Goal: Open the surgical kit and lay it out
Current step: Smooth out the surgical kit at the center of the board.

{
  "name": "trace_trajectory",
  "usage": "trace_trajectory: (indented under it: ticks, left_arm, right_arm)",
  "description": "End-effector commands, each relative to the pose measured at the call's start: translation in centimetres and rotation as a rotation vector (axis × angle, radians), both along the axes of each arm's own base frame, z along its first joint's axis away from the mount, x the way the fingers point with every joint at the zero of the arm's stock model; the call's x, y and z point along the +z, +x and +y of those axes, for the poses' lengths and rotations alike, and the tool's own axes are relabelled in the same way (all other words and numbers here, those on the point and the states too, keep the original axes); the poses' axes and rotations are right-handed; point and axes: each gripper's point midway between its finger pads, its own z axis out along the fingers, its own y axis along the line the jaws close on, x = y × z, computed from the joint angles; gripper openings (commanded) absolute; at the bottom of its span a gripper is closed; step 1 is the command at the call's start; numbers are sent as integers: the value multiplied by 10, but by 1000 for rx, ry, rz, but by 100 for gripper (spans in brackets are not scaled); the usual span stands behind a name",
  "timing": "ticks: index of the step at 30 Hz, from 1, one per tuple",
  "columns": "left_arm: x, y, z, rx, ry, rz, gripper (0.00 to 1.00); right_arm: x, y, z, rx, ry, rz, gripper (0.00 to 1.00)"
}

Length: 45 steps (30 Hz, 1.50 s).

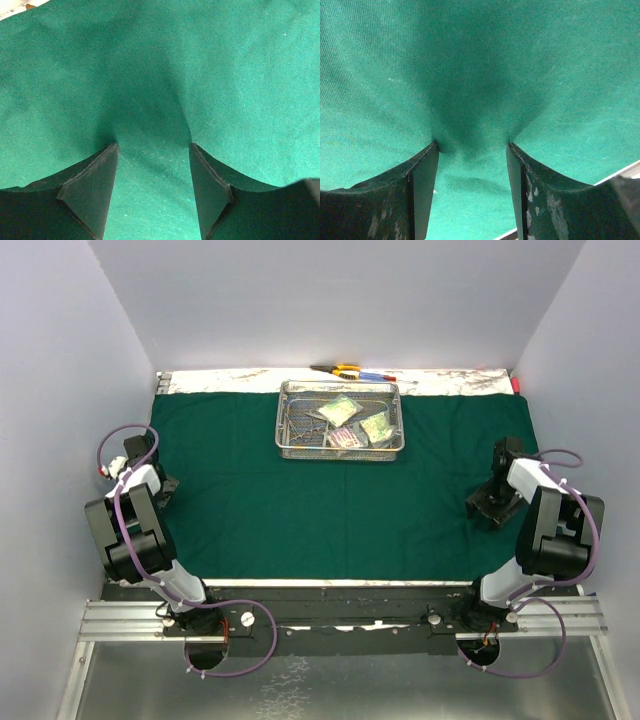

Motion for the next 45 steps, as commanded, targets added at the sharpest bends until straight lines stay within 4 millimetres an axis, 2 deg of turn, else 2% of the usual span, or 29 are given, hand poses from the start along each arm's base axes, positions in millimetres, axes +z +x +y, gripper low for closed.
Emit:
trace_trajectory:
  ticks: [1, 6, 8, 9, 12, 14, 16, 21, 24, 34, 40, 45]
  left_arm:
    - [-19, -32, 6, 45, 2, 117, 61]
    - [4, -13, 10, -3, 16, 56, 63]
    - [16, -8, 13, -17, 29, 36, 63]
    - [21, -7, 14, -21, 38, 30, 63]
    - [27, -10, 17, -22, 61, 34, 63]
    - [24, -14, 17, -22, 64, 46, 63]
    - [19, -17, 16, -20, 58, 62, 63]
    - [5, -26, 15, -7, 50, 99, 62]
    - [0, -29, 16, 6, 43, 108, 62]
    - [-11, -35, 22, 41, 31, 135, 62]
    - [-14, -34, 23, 58, 22, 136, 62]
    - [-12, -27, 22, 56, 9, 117, 62]
  right_arm:
    - [6, -18, -7, 3, -40, 59, 57]
    - [43, 13, -5, 28, -21, -84, 60]
    - [54, 15, -6, 29, -30, -104, 63]
    - [55, 10, -6, 25, -29, -93, 64]
    - [49, -17, 1, -6, -16, -23, 65]
    - [41, -37, 3, -31, -22, 25, 63]
    - [35, -48, 4, -49, -30, 42, 61]
    - [30, -43, 3, -67, -30, 49, 56]
    - [15, -52, 10, -77, 10, 113, 54]
    - [-9, -78, 21, -118, 61, 291, 53]
    - [0, -90, 9, -145, -10, 363, 53]
    - [13, -70, 1, -156, -41, 309, 54]
